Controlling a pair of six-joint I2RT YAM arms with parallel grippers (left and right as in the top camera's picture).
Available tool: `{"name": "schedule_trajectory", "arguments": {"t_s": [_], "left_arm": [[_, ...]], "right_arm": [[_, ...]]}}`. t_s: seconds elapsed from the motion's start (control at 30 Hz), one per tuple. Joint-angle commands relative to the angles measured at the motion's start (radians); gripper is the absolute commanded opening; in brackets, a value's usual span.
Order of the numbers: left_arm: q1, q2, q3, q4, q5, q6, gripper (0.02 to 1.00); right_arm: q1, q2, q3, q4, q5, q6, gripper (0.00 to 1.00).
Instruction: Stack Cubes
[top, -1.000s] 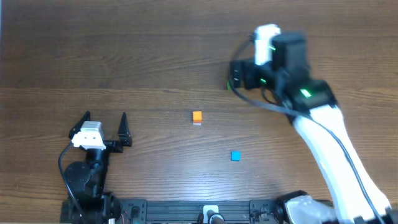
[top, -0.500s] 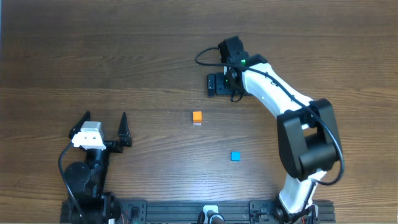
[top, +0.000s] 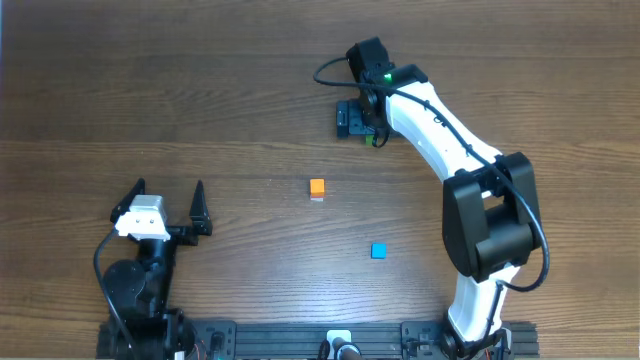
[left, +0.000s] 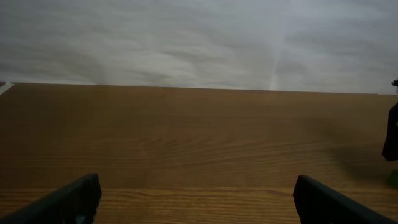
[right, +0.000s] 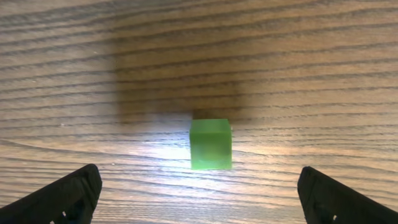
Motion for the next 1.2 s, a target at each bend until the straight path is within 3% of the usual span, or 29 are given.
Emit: {"name": "schedule_trajectory", "arguments": {"t_s": [0.03, 0.33, 0.8, 1.2], "left_arm": [[0.005, -0.007, -0.006, 0.002, 0.01, 0.014, 1.0], [0.005, -0.007, -0.006, 0.002, 0.01, 0.014, 1.0], [0.005, -0.007, -0.006, 0.002, 0.01, 0.014, 1.0], [0.005, -0.007, -0.006, 0.002, 0.01, 0.014, 0.998]], "right_arm": [[-0.025, 0.054, 0.017, -0.012, 0.0, -0.044, 0.991], [-0.032, 0.112, 0.017, 0.002, -0.031, -0.097, 0.982], [-0.031, 0.117, 0.017, 0.007, -0.058, -0.114, 0.549], [-0.029, 0.117, 0.016, 0.013, -0.053, -0.099, 0.329]]}}
